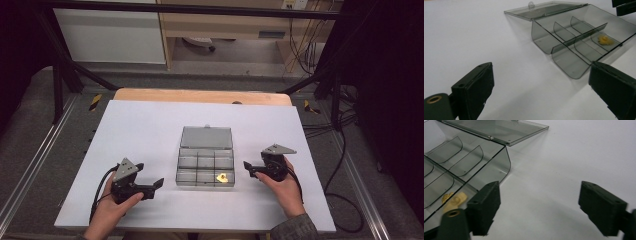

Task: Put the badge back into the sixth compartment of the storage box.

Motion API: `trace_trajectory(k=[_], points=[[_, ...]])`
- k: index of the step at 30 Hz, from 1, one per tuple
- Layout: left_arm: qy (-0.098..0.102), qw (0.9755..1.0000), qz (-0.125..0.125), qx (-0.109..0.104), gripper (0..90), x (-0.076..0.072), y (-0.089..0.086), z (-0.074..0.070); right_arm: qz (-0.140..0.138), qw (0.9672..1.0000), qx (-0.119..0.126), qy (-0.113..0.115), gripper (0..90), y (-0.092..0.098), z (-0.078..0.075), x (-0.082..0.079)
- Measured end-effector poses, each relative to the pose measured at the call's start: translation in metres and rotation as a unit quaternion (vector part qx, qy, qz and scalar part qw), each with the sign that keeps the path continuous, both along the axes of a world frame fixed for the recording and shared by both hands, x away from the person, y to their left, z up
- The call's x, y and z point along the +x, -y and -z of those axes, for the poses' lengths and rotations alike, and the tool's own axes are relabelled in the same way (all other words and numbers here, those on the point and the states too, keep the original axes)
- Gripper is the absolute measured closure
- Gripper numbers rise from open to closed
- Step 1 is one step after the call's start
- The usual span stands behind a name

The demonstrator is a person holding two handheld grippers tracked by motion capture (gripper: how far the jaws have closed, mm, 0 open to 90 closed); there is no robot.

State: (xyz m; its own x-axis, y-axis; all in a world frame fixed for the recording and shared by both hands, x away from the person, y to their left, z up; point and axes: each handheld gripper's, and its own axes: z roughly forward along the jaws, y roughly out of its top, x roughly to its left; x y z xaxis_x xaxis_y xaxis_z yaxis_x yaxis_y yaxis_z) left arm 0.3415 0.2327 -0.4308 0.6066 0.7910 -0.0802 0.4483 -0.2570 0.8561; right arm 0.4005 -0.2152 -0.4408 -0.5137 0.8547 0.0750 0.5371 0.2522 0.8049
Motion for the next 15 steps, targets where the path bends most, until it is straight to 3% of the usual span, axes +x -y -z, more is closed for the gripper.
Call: trace_trajectory(k=[4,12,15], points=[[-0.003,1.0,0.001,0.007,9.7,0.012,-0.001,0.004,-0.01,0.9999,0.007,0.002,32.1,-0.003,0.0,0.002],[-0.01,0.9996,0.004,0.024,18.1,0.048,0.002,0.005,-0.032,0.9991,-0.027,0.004,47.1,-0.011,0.002,0.021],[-0.026,0.9996,0.003,0.006,24.4,0.062,0.002,0.004,-0.033,0.9991,-0.025,0.004,50.7,-0.011,0.002,0.029]])
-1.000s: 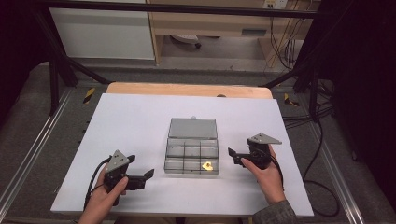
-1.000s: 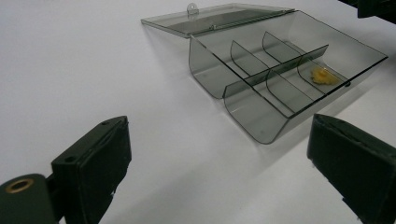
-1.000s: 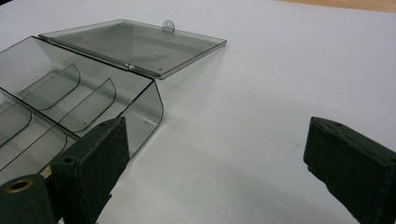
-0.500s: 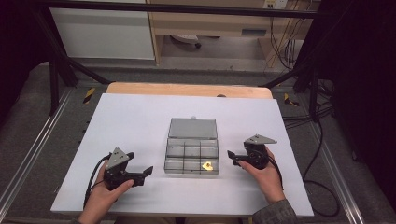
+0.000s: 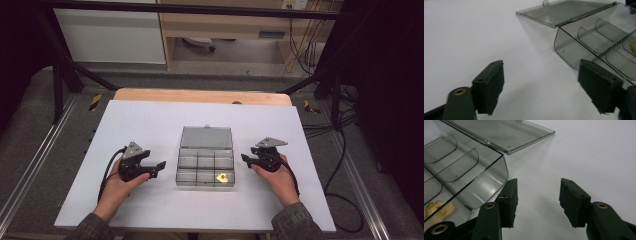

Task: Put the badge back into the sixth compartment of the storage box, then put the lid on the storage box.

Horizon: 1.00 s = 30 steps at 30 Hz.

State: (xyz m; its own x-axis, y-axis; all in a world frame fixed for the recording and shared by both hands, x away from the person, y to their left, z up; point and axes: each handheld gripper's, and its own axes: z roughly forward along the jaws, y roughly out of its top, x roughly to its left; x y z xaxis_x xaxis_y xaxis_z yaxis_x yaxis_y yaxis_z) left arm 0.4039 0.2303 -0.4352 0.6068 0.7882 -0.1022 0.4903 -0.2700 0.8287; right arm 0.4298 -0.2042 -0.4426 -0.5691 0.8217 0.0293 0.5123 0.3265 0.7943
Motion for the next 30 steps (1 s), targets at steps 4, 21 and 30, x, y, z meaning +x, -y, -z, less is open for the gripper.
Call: trace_trajectory(k=[4,21,30], points=[[0.009,0.9999,-0.002,0.008,34.7,0.012,0.002,-0.002,-0.002,1.0,0.006,-0.001,56.4,0.001,0.001,0.009],[-0.015,0.9989,0.042,0.01,89.8,0.048,0.022,0.012,-0.033,0.9994,0.005,0.002,87.0,-0.005,0.005,0.029],[-0.022,0.9975,0.06,0.03,89.9,0.064,0.038,0.017,-0.045,0.9987,0.02,-0.016,88.9,-0.013,0.012,0.045]])
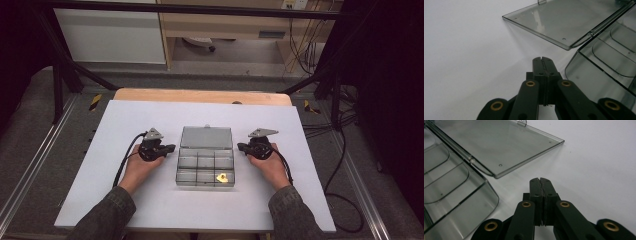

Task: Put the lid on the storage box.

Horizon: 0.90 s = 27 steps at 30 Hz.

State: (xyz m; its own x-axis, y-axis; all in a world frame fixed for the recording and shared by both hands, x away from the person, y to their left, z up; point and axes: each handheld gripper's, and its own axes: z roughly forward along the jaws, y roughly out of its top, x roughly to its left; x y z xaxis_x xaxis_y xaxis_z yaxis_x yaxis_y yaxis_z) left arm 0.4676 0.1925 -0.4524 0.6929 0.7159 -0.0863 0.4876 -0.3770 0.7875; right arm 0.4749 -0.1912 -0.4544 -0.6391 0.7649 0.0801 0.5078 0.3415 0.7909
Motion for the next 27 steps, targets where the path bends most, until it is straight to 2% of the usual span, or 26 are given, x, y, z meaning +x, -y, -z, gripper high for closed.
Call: trace_trajectory(k=[6,12,17,20,23,27], points=[[-0.016,0.9998,0.008,0.008,89.9,0.01,0.009,0.003,-0.01,0.9999,0.002,-0.009,89.1,-0.008,0.003,0.012],[-0.019,0.9997,0.011,0.01,89.9,0.021,0.018,0.004,-0.018,0.9998,0.004,-0.011,89.6,-0.016,0.005,0.019],[-0.026,0.9992,0.025,0.017,89.9,0.028,0.024,0.003,-0.019,0.9997,0.005,-0.014,89.8,-0.017,0.006,0.024],[-0.032,0.999,0.03,0.008,89.9,0.03,0.022,0.003,-0.021,0.9997,0.009,-0.01,90.0,-0.017,0.006,0.024],[-0.023,0.9991,0.035,0.01,90.0,0.03,0.023,0.003,-0.024,0.9996,0.012,0.003,90.0,-0.016,0.005,0.023],[-0.01,0.9995,0.03,-0.002,90.0,0.031,0.022,0.001,-0.026,0.9992,0.014,0.026,90.0,-0.015,0.0,0.021]])
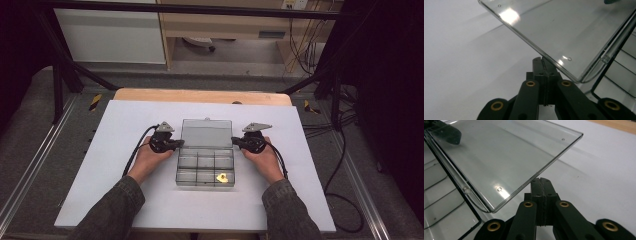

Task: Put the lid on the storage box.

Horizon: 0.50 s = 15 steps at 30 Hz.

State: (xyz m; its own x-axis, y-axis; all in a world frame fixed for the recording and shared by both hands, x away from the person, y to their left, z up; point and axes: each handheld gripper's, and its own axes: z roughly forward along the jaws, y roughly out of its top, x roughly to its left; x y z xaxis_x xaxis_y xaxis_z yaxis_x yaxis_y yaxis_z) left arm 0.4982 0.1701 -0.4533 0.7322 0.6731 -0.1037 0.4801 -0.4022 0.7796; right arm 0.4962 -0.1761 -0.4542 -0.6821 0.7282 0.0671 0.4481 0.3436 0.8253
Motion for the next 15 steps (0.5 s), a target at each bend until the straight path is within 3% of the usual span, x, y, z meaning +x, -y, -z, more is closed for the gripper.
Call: trace_trajectory(k=[7,15], points=[[0.014,0.9998,-0.003,-0.011,90.0,0.002,-0.003,-0.007,-0.002,0.9995,0.013,0.028,90.0,0.002,-0.009,-0.002],[0.021,0.9997,-0.003,-0.014,90.0,0.002,-0.002,-0.011,-0.002,0.9988,0.027,0.041,90.0,0.007,-0.019,-0.005]])
